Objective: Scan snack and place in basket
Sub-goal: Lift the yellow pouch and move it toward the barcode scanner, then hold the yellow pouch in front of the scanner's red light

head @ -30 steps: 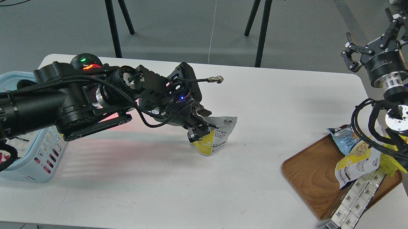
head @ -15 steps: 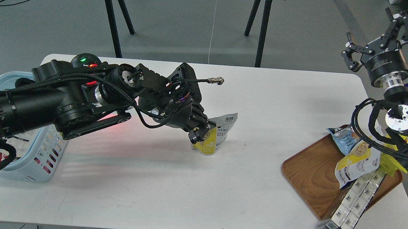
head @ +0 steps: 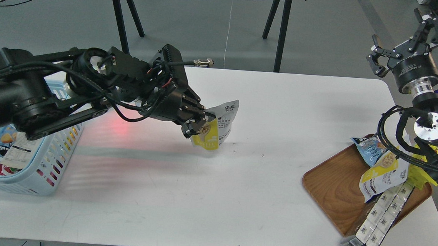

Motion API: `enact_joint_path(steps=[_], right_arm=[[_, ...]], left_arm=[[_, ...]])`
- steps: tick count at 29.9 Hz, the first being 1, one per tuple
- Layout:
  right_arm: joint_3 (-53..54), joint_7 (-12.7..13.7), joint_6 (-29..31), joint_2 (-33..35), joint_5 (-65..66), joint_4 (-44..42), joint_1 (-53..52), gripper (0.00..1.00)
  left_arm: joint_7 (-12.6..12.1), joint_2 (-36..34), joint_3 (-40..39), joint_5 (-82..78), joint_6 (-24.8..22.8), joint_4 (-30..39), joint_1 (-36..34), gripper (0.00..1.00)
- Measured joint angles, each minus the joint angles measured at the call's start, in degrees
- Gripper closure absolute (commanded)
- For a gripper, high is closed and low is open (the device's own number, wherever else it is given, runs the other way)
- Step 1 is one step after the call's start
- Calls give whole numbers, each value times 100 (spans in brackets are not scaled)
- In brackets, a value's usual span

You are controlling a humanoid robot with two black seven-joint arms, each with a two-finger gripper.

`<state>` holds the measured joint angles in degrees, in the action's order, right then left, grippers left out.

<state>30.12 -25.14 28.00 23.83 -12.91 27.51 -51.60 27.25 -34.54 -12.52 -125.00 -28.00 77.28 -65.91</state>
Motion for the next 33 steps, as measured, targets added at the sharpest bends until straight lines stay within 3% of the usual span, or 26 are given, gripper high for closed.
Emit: enact_joint_path(steps=[15,33], right_arm=[[-4,-8,0,-1,6,0,-17,1],[3,-17,0,-8,3,0,-21,1]], left_arm=[[76,-1186,-96,0,0,-59,70,100],[76,-1306,-83,0,0,-794,249,100]])
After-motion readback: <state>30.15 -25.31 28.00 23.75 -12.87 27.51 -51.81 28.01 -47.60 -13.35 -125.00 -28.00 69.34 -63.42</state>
